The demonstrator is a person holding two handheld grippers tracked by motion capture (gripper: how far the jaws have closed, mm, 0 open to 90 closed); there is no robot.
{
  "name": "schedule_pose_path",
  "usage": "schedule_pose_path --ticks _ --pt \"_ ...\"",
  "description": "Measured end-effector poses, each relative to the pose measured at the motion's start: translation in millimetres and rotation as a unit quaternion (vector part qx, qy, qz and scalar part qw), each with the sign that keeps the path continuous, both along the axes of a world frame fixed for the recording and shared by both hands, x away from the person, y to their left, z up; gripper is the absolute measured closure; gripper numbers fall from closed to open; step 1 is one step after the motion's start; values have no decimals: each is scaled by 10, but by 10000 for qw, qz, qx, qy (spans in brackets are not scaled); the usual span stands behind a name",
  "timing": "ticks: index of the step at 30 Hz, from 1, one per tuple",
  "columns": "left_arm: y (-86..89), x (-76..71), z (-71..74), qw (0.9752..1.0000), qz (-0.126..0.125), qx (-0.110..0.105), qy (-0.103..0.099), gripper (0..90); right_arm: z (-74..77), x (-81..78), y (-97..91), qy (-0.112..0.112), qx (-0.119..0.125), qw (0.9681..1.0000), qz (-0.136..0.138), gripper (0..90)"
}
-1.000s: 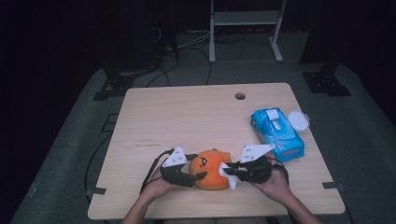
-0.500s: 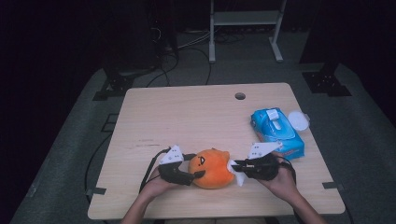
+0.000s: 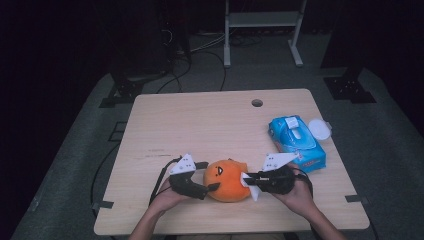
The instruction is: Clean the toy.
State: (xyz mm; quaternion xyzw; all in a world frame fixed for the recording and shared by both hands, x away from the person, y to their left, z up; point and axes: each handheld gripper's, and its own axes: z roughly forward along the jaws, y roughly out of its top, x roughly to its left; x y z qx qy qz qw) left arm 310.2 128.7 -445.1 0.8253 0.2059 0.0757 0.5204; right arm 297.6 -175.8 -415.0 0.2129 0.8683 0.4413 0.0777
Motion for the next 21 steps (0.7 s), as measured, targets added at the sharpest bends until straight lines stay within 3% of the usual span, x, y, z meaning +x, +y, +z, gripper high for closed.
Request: schedule_pose_path --ticks 6,7,8,16,19,21 --pt "-110 1 0 9995 324 -32 -52 245 99 -127 144 -46 218 9990 377 799" --pt "-123 -4 -8 9994 348 -35 -86 245 95 -141 182 -112 121 9991 388 799" --pt "-121 -6 -7 9994 338 -14 -110 245 79 -138 203 -185 -18 9992 367 799" --pt "-104 12 -22 9991 417 -82 -34 231 12 0 -66 -59 -10 9999 -107 800" --pt "-134 5 -20 9988 488 -51 -66 229 46 -39 -2 -44 124 9999 48 799" --pt "-126 4 -14 9989 463 -16 -57 215 48 -65 75 -130 6 9998 130 799"
